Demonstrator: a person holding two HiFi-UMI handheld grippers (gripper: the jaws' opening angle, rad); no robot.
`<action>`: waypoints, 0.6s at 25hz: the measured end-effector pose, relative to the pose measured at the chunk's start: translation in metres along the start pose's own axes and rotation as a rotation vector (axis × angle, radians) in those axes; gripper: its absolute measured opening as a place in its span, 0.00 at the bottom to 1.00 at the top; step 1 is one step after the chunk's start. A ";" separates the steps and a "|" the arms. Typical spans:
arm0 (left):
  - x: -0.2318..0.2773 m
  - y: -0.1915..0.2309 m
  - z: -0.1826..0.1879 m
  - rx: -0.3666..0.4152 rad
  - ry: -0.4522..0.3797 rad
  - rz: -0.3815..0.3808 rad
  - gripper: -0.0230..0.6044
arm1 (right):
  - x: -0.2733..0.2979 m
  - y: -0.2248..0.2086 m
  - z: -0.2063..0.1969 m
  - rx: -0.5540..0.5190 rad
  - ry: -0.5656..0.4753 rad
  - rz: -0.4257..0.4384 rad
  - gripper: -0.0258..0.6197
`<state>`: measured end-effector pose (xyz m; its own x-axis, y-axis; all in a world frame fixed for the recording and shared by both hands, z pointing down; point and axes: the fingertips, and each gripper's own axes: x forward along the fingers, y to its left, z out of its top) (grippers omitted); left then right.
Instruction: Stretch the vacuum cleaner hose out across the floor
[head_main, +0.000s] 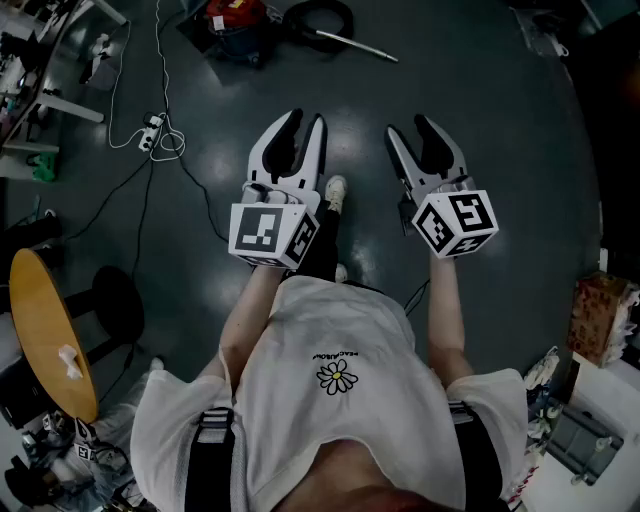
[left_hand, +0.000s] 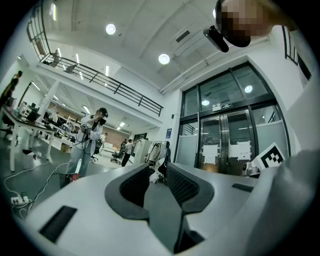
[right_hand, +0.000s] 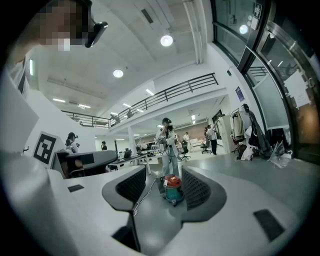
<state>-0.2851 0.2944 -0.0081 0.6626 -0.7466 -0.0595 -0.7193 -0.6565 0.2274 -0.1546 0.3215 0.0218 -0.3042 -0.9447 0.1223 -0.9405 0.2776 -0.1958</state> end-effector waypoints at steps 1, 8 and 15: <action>0.021 0.010 -0.004 -0.004 0.009 0.003 0.18 | 0.018 -0.014 0.001 0.001 0.006 0.000 0.36; 0.169 0.089 -0.009 -0.033 0.039 0.034 0.22 | 0.152 -0.100 0.034 -0.040 0.076 0.015 0.40; 0.294 0.145 -0.004 -0.030 0.067 0.061 0.26 | 0.254 -0.175 0.062 -0.069 0.098 0.021 0.44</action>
<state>-0.1940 -0.0195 0.0113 0.6306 -0.7758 0.0203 -0.7532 -0.6055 0.2572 -0.0585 0.0218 0.0267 -0.3339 -0.9180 0.2142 -0.9410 0.3114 -0.1322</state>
